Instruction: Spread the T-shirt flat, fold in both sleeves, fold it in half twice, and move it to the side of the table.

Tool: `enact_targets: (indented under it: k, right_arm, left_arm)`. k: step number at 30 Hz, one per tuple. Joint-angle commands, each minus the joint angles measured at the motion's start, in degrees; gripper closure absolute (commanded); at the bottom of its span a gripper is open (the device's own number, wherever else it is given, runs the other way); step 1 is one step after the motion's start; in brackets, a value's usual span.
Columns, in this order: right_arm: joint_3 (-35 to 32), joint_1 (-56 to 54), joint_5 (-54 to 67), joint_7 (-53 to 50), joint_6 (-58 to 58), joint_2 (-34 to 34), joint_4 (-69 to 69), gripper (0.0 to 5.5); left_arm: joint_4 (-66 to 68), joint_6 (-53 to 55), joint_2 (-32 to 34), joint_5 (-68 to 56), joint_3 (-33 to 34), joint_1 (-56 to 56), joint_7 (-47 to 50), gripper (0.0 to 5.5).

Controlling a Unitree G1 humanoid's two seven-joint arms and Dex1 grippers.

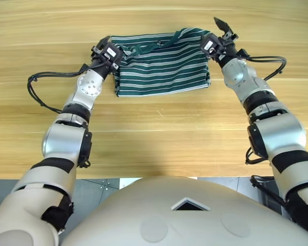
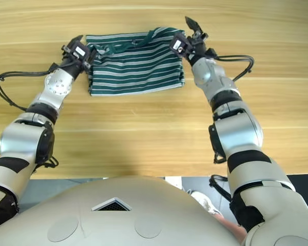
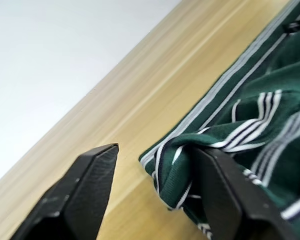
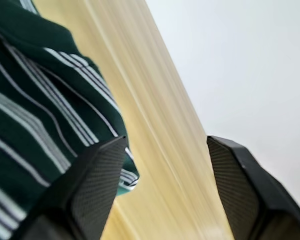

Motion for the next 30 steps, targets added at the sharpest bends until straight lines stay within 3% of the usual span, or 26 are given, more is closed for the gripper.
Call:
enact_targets:
  k: [1, 10, 16, 23, 26, 30]
  right_arm:
    - [4.47, -0.95, -3.78, -4.39, -2.29, 3.42, -3.07, 2.39]
    - [19.65, 12.99, -12.87, 2.46, -7.23, 8.74, -30.47, 2.39]
    - [24.49, 9.08, -18.95, 3.94, -2.42, 7.81, -21.1, 2.39]
    - [25.73, 13.48, -20.95, 12.08, -9.62, -9.93, -37.72, 2.39]
    - [23.87, 20.22, -18.54, 16.9, -12.56, -20.04, -48.91, 2.39]
    - [16.99, 38.01, -8.33, 24.01, -10.42, -36.09, -63.46, 2.39]
  left_arm:
    - [2.5, 5.23, -1.35, -0.29, 1.33, -5.46, 3.02, 2.14]
    - [5.15, 15.32, -0.92, -1.6, 5.5, -6.71, 7.38, 0.69]
    - [3.48, 8.56, 0.27, -4.25, 9.36, -2.31, 10.1, 0.69]
    - [0.94, 0.27, 1.84, -4.99, 10.53, -1.58, 12.2, 0.69]
    - [-0.34, -2.87, 2.61, -6.23, 12.15, -2.24, 14.35, 0.69]
    - [-1.54, -5.69, 2.41, -5.93, 12.05, -3.31, 15.26, 0.69]
